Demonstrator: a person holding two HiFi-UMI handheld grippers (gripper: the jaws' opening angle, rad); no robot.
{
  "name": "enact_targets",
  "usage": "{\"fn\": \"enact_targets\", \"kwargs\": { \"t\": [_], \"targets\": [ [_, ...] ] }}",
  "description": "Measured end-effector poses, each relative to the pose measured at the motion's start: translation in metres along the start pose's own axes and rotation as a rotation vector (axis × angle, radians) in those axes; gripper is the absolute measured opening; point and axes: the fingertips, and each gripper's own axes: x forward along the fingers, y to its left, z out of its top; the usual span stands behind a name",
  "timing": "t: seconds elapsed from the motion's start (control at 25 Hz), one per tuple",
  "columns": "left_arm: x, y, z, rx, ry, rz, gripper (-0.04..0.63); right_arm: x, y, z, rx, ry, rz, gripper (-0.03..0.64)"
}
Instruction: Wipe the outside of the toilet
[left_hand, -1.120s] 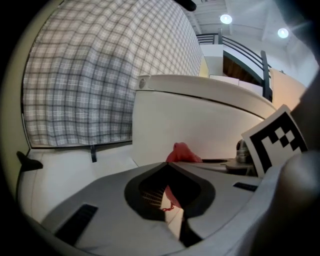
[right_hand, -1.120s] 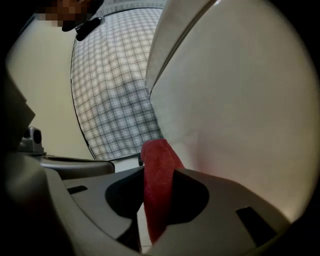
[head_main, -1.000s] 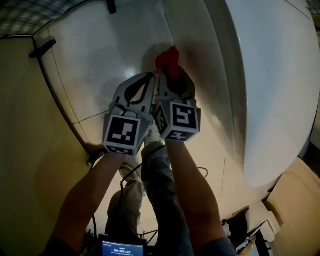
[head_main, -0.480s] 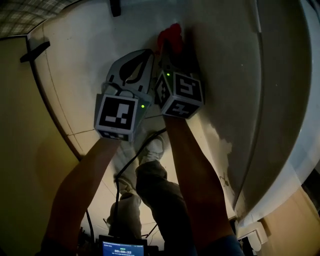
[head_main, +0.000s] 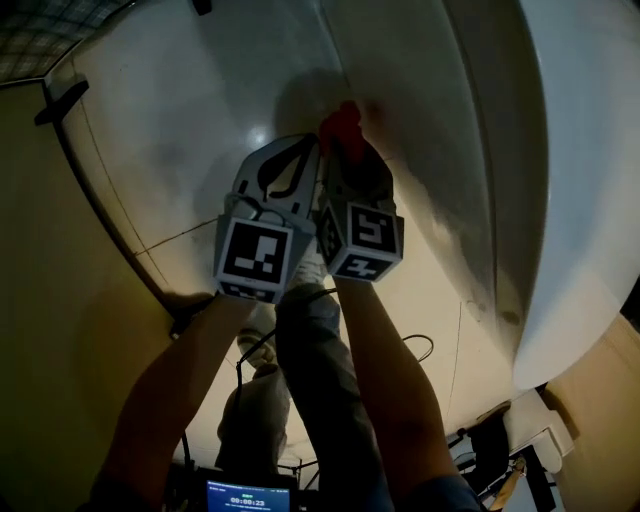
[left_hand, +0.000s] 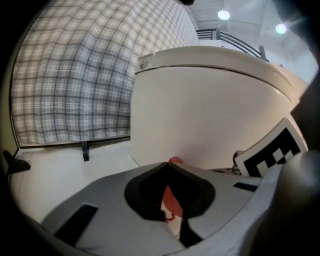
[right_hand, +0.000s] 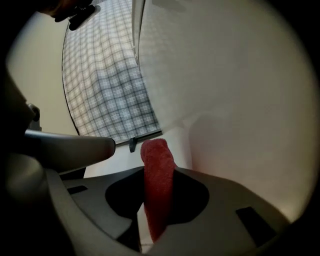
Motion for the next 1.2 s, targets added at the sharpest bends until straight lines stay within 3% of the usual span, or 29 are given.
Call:
{"fn": "enact_targets", "kwargs": {
  "t": [0.32, 0.52, 0.8, 1.0, 1.2],
  "targets": [
    [-0.059, -0.116, -0.057, 0.121, 0.039, -0.185, 0.014, -0.130, -0.048, -0.057, 0.060, -0.036, -0.151, 0.084],
    [-0.081, -0.160, -0.034, 0.185, 0.032, -0.234, 0.014, -0.183, -0.063, -0.047, 0.123, -0.097, -0.202, 0.084],
    [-0.183, -0.177, 0.075, 0.233, 0.008, -0.198, 0.014, -0.302, -0.008, 0.040, 0.110, -0.156, -0.176, 0.084],
    [-0.294, -0.204, 0.214, 0.266, -0.040, -0.137, 0.014, -0.447, 0.035, 0.175, 0.064, -0.252, -0.141, 0.084],
    [-0.363, -0.221, 0.262, 0.269, -0.098, -0.140, 0.014, -0.538, 0.066, 0.258, -0.056, -0.327, -0.094, 0.084]
  ]
}}
